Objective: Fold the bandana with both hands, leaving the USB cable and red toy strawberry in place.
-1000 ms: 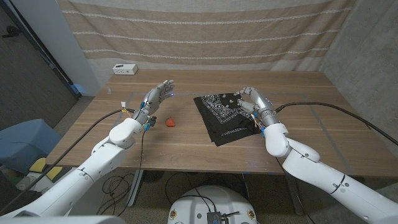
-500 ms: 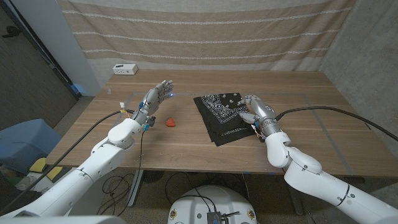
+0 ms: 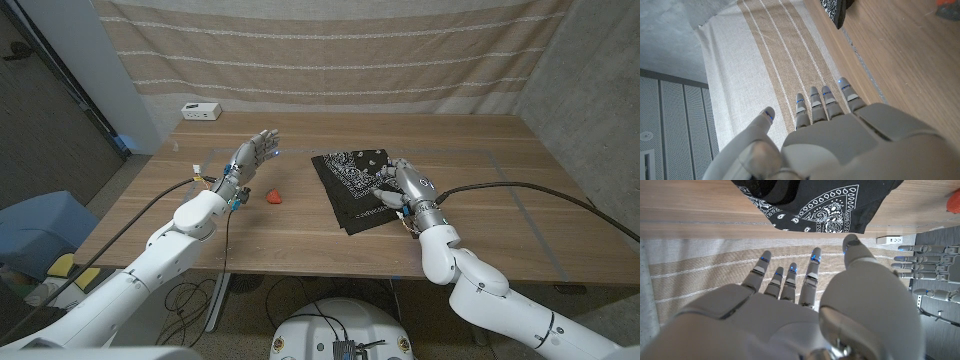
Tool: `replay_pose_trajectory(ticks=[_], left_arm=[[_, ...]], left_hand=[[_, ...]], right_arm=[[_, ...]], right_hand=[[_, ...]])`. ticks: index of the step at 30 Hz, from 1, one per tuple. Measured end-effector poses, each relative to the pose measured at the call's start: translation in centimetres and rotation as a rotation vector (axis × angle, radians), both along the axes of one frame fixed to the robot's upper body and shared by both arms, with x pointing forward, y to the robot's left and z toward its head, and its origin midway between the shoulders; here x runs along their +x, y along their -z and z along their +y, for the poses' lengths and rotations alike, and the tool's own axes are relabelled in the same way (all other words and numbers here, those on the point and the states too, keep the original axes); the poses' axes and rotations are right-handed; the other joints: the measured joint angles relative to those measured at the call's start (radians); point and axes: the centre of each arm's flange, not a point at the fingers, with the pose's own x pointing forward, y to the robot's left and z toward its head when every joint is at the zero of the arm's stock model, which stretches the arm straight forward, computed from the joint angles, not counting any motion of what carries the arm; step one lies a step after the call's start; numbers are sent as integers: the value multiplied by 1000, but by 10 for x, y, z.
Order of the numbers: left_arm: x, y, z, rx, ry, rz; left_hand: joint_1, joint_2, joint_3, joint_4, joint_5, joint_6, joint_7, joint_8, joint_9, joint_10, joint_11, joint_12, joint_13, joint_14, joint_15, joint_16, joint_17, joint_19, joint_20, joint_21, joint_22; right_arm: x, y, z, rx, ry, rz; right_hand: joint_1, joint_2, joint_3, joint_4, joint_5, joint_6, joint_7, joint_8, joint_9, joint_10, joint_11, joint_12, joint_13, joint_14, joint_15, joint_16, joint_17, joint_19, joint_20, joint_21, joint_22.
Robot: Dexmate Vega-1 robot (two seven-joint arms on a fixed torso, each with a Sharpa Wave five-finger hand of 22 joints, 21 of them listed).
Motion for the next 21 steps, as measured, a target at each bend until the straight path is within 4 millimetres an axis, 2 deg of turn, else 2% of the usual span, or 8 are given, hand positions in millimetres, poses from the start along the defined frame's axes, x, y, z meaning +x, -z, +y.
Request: replay_pose_trajectory(ticks=[8,15,21], left_arm=[[-2,2,-1,2,1,2],[-3,3,-1,1,1,3],[-3,3,-1,1,2,3]], left_hand=[[0,0,4,4,0,0,0,0,0,-3,3,0,-4,0,0,0,0,0,0,0,0],[0,0,5,4,0,-5,5,0,0,-3,3,0,-5,-2,-2,0,0,0,0,0,-5],[0,0,4,4,0,-5,5,0,0,-7,-1,0,-5,-7,-4,0,0,0,0,0,-5]], right_arm=[[-5,8,16,-6,-6,-56],[-7,15,30,-13,-7,-84],[-6,23,43,-15,-14,-79]], right_hand=[[-31,-31,-41,9,15,80,4,48,17,17,-16,0,2,-4,-4,9,4,-11,0,0,0],[-41,-41,-59,11,23,86,4,60,24,31,-23,0,2,2,-9,15,4,-14,-3,0,0],[-47,-47,-75,13,30,82,8,60,33,42,-34,0,2,11,-18,22,9,-14,-3,0,4]])
